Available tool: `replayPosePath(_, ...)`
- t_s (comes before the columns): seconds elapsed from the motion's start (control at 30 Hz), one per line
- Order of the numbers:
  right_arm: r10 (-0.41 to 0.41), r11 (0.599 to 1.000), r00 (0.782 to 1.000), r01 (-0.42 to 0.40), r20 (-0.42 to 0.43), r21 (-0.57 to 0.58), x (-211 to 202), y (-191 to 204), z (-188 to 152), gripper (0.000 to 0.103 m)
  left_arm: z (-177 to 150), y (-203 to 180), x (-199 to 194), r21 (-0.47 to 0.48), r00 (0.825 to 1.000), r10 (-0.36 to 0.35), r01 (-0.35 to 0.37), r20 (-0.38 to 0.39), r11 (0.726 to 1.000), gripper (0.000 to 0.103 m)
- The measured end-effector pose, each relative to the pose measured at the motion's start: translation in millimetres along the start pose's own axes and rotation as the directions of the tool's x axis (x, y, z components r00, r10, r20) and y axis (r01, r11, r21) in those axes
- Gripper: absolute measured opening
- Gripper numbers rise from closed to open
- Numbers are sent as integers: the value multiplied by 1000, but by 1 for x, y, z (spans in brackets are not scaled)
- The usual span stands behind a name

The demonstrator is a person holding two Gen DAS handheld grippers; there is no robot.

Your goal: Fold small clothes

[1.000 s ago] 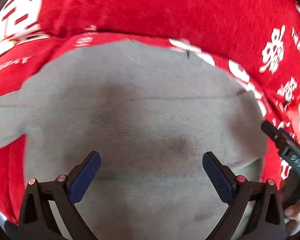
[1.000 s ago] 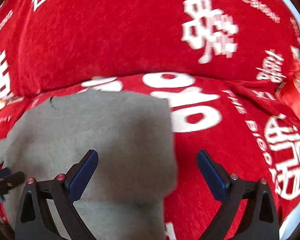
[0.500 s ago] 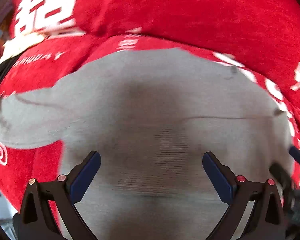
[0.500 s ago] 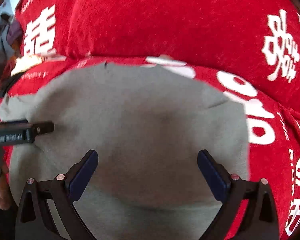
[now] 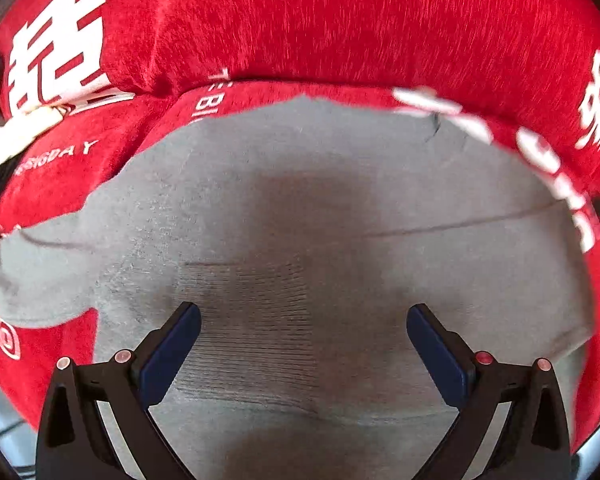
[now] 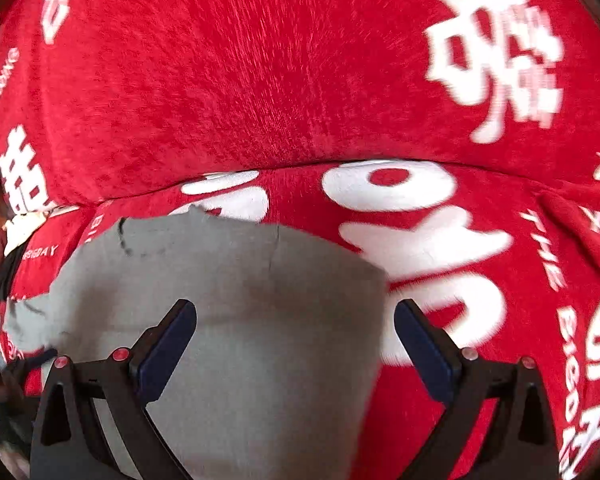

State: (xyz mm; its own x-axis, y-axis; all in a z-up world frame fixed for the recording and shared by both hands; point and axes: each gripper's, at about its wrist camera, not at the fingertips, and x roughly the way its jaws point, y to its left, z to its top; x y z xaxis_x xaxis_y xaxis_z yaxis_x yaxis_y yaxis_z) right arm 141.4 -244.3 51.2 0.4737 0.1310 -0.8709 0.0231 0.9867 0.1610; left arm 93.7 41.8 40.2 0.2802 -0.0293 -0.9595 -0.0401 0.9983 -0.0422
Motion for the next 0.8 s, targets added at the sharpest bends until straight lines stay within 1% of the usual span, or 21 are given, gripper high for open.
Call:
replayPosePath(0.07, 8, 1000, 1000, -8, -2, -23, -7, 9, -20, 100, -6, -4, 4, 19, 1000, -6, 6, -18, 1000, 103)
replayPosePath(0.1, 7, 999, 1000, -7, -4, -43, -9, 21, -36, 100, -10, -7, 10, 40, 999, 13, -11, -31, 999, 103)
replayPosePath(0.13, 2, 998, 1000, -3, -10, -58, -9, 27, -45, 100, -14, -8, 15, 52, 999, 34, -32, -39, 998, 103)
replayPosePath(0.17, -11, 996, 1000, 9, -22, -87, -5, 38, -58, 100, -19, -7, 14, 56, 1000, 30, -30, -2, 998, 103)
replayPosePath(0.2, -30, 992, 999, 25, -39, -120, 1, 50, -71, 100, -19, -6, 12, 56, 999, 32, -33, 15, 998, 103)
replayPosePath(0.23, -45, 989, 997, 36, -55, -146, 8, 60, -82, 100, -21, -4, 12, 60, 999, 33, -34, 13, 998, 103)
replayPosePath(0.27, -78, 981, 994, 64, -71, -180, 15, 69, -94, 100, -22, -2, 11, 65, 1000, 29, -30, 12, 997, 103)
replayPosePath(0.3, -154, 962, 987, 138, -47, -236, 18, 79, -106, 100, -22, 0, 10, 68, 999, 32, -32, 9, 997, 103)
replayPosePath(0.33, -189, 946, 982, 177, -21, -271, 17, 86, -112, 100, -22, 2, 10, 68, 999, 34, -34, 3, 997, 103)
replayPosePath(0.37, -205, 937, 979, 196, 0, -288, 11, 92, -117, 100, -23, 5, 7, 62, 999, 33, -33, -6, 998, 103)
replayPosePath(0.43, -168, 955, 984, 148, -55, -259, 5, 93, -118, 100, -28, 13, -3, 26, 999, 32, -32, -6, 999, 103)
replayPosePath(0.47, -141, 963, 988, 123, -61, -238, 0, 93, -116, 100, -32, 18, -8, 9, 1000, 15, -15, 7, 1000, 103)
replayPosePath(0.5, -117, 972, 992, 105, -45, -212, -6, 93, -113, 100, -37, 21, -11, 0, 1000, -1, 1, 16, 1000, 103)
replayPosePath(0.6, -102, 983, 995, 98, -17, -156, -12, 94, -100, 100, -46, 30, -2, -5, 1000, 12, -12, -3, 1000, 103)
replayPosePath(0.67, -81, 989, 996, 77, -23, -126, -7, 98, -92, 100, -50, 44, -2, -57, 1000, -29, 29, 1, 998, 103)
replayPosePath(0.7, -77, 991, 996, 72, -38, -112, 0, 99, -89, 100, -51, 49, -4, -68, 1000, -22, 22, 5, 997, 103)
replayPosePath(0.73, -81, 992, 994, 73, -74, -101, 11, 100, -87, 100, -51, 53, -5, -74, 1000, -15, 15, 3, 997, 103)
replayPosePath(0.77, -94, 992, 987, 82, -130, -99, 26, 102, -87, 100, -51, 61, -6, -85, 1000, -14, 14, -1, 996, 103)
replayPosePath(0.8, -157, 981, 977, 136, -144, -141, 37, 108, -89, 101, -50, 73, -9, -109, 1000, -20, 21, 3, 994, 103)
